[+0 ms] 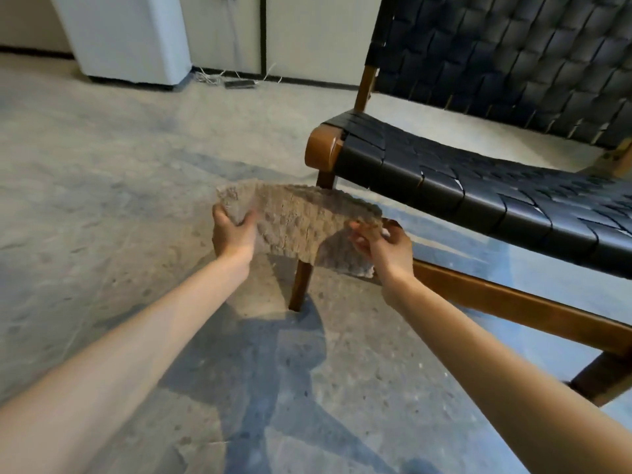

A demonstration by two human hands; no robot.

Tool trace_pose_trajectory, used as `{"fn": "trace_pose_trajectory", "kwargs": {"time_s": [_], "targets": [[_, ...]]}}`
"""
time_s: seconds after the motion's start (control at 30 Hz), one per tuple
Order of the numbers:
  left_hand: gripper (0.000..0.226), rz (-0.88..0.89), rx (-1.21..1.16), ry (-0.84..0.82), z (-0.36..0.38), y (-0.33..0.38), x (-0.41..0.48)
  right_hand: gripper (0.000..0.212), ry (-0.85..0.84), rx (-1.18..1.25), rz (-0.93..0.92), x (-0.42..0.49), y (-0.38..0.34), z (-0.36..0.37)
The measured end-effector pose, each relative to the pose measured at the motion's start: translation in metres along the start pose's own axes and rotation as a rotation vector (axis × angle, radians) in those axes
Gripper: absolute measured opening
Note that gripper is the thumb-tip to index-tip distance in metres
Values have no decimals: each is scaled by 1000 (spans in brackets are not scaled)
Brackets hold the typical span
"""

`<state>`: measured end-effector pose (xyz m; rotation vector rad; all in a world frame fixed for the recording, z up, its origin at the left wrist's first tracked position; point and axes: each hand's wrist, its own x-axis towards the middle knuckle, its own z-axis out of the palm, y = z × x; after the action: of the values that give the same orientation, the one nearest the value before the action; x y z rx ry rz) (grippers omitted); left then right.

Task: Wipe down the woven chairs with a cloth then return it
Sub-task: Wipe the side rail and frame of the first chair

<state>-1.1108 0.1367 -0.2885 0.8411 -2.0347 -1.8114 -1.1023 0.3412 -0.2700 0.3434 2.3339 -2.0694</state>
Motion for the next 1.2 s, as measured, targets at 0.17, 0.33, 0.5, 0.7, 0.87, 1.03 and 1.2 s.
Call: {"fn": "trace_pose_trajectory", "kwargs": {"time_s": [0.17, 0.33, 0.5, 0.7, 0.87, 1.03, 1.2], "targets": [[55, 40, -161, -184, 33, 21, 6, 10, -72, -14, -126, 19, 2, 20], [39, 104, -165, -439, 65, 15, 5, 43, -188, -25, -189, 34, 15, 34], [54, 185, -148, -536, 76, 5, 9, 44, -347, 8, -216, 37, 22, 43], [54, 218, -176, -555, 80, 12, 22, 42, -271, -72, -305, 53, 17, 50], [44, 320, -131, -549, 87, 18, 23, 39, -201, -112, -228, 57, 8, 53], [41, 330, -68, -549, 83, -4, 27, 21, -255, -94, -285, 48, 27, 52], [37, 306, -58, -555, 69, -49, 10, 59, -277, -154, -459, 28, 69, 46]]}}
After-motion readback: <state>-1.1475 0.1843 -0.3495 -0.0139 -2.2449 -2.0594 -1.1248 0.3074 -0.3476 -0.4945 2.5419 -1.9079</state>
